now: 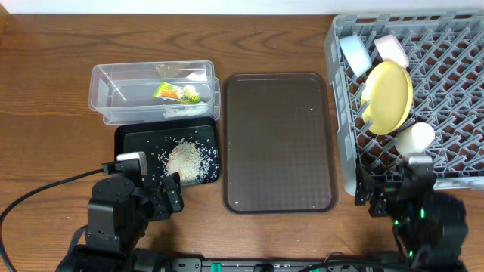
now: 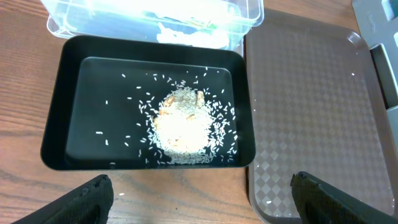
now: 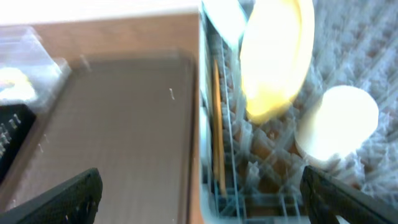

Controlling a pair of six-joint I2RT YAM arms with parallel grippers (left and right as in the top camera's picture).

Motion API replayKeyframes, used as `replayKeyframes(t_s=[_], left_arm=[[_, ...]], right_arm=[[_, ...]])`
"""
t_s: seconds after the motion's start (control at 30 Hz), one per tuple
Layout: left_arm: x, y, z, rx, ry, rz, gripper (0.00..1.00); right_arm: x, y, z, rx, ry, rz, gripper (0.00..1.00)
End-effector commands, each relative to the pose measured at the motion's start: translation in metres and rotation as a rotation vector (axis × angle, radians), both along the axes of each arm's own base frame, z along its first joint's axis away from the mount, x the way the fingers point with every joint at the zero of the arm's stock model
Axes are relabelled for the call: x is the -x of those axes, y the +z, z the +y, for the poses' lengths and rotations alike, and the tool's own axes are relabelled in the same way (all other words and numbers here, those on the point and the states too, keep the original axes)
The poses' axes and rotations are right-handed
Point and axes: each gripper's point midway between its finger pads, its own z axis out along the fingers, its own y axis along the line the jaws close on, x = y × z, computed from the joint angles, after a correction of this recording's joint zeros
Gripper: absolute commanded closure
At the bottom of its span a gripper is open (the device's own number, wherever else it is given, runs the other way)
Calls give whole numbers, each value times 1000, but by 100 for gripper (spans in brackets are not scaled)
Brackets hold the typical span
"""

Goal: Sort waste into correct bins and load items into the dishwasher rack

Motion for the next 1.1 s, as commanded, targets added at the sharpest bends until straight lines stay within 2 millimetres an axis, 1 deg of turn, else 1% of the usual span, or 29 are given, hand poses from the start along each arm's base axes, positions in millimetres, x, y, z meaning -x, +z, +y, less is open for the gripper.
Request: replayKeyframes(t_s=[0.0, 0.13, 0.23, 0.33, 0.4, 0.43, 0.47, 0.5, 1.07], left_arm=[[0, -2, 0, -1, 0, 3, 6], [0, -2, 0, -1, 0, 3, 6], [0, -2, 0, -1, 0, 3, 6], [0, -2, 0, -1, 0, 3, 6], [0, -2, 0, -1, 0, 3, 6], [0, -2, 0, -1, 0, 3, 6], [0, -2, 0, -1, 0, 3, 6], [0, -2, 0, -1, 0, 3, 6], [0, -2, 0, -1, 0, 3, 5]], right_arm=[[2, 2, 2, 18, 17, -147, 1], [-7, 2, 3, 5, 15, -334, 1], [-21, -6, 3, 3, 10, -393, 1], [-31, -23, -2, 48, -13, -422, 1], [-37, -38, -5, 64, -29, -429, 1], [-39, -49, -6, 66, -36, -424, 1], [-39, -58, -9, 74, -53, -382, 1], [-38, -62, -10, 77, -56, -365, 1], [-38, -64, -9, 75, -48, -358, 1]])
